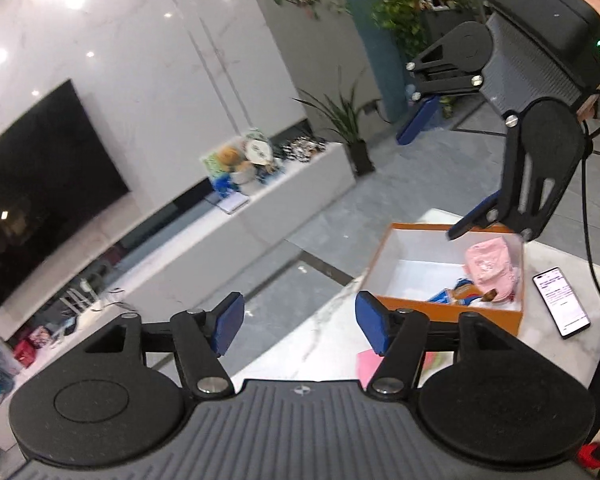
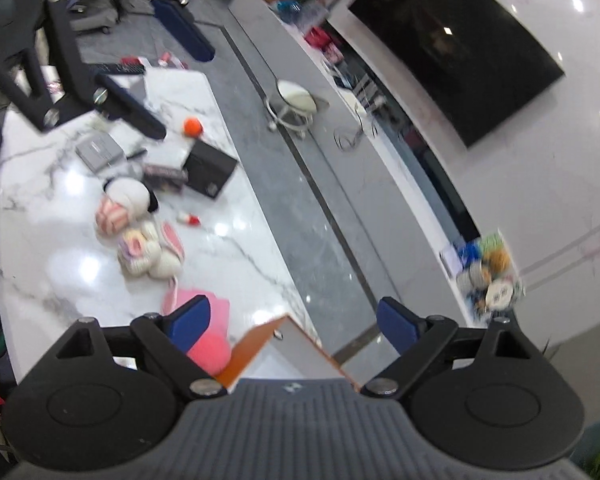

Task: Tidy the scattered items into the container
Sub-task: 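Move both open tools back over the remaining plush toys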

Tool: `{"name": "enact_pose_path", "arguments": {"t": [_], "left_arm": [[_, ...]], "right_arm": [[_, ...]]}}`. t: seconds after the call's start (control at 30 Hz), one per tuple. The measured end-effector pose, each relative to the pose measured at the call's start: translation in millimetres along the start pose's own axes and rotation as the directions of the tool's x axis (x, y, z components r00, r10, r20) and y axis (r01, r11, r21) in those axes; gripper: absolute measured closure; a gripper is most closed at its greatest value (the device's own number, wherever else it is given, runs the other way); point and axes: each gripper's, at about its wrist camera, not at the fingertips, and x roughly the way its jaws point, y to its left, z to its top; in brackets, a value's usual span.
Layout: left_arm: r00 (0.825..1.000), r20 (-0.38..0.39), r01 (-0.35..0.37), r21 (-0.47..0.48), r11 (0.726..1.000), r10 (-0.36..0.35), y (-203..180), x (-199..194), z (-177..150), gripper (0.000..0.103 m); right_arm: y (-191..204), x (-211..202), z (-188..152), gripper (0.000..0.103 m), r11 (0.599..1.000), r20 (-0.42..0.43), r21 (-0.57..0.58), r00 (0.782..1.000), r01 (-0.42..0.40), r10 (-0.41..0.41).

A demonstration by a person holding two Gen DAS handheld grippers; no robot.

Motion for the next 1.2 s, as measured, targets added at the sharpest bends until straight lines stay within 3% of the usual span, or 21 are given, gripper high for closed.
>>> {"name": "enact_pose_path", "arguments": {"t": [0.2,0.6,0.9,1.2], "left_arm": [[0.999,-0.026,-0.026,-0.036,0.999,0.025,20.8,-12.2,-23.3,0.030],[0.989,-0.143,0.018,-0.130,0.991,-0.036,54.6,7.5,-91.1,0.030],[0.966,-0.232,0.072,-0.198,0.978,-0.118,69.3,43.6,-148.2,0.030],[0.938,-0.288,0.113,-0.272,0.956,-0.193,75.6,82.2,-189.5,0.030]], "right_arm": [[22.1,1.8,24.5,0.011,0.998,0.024,-0.052,0.999,-0.035,0.036],[59.8,57.0,64.4,0.011,0.985,0.002,-0.102,0.991,-0.136,0.137],[80.4,116.9,79.0,0.011,0.969,-0.052,-0.095,0.973,-0.228,0.224],[108.5,187.3,76.1,0.011,0.938,-0.132,-0.076,0.935,-0.339,0.328]]}}
